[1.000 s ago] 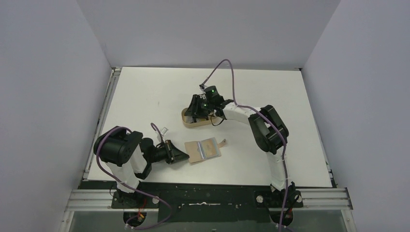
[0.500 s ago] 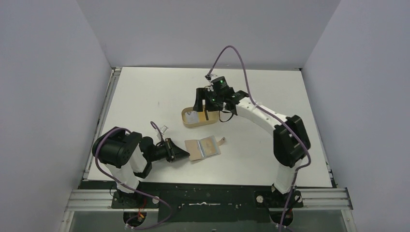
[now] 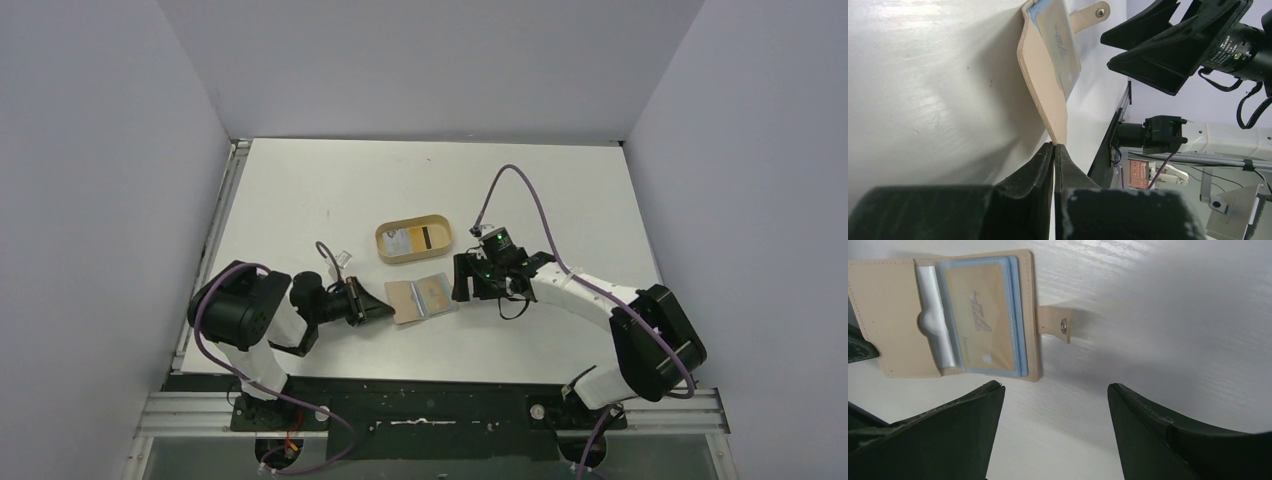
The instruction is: Take the credit cards out of the card holder
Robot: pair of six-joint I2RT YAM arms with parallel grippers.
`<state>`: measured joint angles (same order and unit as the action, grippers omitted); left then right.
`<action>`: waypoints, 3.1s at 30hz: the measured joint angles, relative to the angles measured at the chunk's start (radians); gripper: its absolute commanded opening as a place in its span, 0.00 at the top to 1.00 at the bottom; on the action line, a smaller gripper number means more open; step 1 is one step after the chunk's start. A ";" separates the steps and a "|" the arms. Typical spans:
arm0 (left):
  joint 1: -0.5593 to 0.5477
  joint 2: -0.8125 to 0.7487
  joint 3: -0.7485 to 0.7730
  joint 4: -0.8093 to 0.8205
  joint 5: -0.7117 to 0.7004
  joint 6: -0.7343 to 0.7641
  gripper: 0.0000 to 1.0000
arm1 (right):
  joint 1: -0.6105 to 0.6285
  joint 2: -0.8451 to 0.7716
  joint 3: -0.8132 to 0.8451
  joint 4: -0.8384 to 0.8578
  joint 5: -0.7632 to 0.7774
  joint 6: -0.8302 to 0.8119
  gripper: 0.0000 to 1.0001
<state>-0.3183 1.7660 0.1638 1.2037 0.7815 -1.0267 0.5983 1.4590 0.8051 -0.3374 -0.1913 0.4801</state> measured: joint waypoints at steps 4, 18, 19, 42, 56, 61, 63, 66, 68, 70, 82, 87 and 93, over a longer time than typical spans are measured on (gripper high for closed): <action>0.000 -0.071 0.006 -0.098 -0.019 0.041 1.00 | -0.025 -0.001 -0.041 0.074 -0.027 0.016 0.24; -0.008 -0.467 0.111 -0.734 -0.142 0.314 1.00 | -0.061 0.081 -0.163 0.459 -0.154 0.121 0.34; -0.008 -0.458 0.110 -0.742 -0.142 0.317 1.00 | -0.061 0.096 -0.166 0.490 -0.165 0.132 0.34; -0.015 -0.406 0.076 -0.787 -0.180 0.337 1.00 | -0.061 0.160 -0.226 0.739 -0.210 0.214 0.44; -0.015 -0.420 0.095 -0.856 -0.239 0.357 0.76 | -0.061 0.150 -0.252 0.719 -0.222 0.215 1.00; -0.017 -0.422 0.108 -0.848 -0.237 0.348 0.60 | -0.063 0.181 -0.234 0.719 -0.225 0.217 1.00; -0.017 -0.424 0.113 -0.845 -0.242 0.344 0.57 | -0.063 0.182 -0.233 0.719 -0.226 0.218 1.00; -0.018 -0.433 0.113 -0.842 -0.254 0.339 0.57 | -0.063 0.182 -0.233 0.720 -0.225 0.219 1.00; -0.019 -0.436 0.112 -0.841 -0.264 0.332 0.56 | -0.063 0.181 -0.243 0.732 -0.225 0.224 1.00; -0.019 -0.436 0.111 -0.832 -0.275 0.323 0.56 | -0.063 0.176 -0.267 0.751 -0.226 0.236 1.00; -0.019 -0.411 0.023 -0.608 -0.339 0.154 0.56 | -0.063 0.164 -0.352 0.880 -0.233 0.317 1.00; -0.019 -0.395 0.014 -0.539 -0.341 0.068 0.66 | -0.063 0.167 -0.356 0.891 -0.236 0.325 1.00; -0.019 -0.472 0.013 -0.549 -0.363 0.036 1.00 | -0.063 0.167 -0.364 0.906 -0.238 0.331 1.00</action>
<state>-0.3378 1.2942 0.1764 0.6552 0.4183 -0.9905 0.5358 1.6260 0.4408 0.5686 -0.4294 0.8108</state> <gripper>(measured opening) 0.096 0.072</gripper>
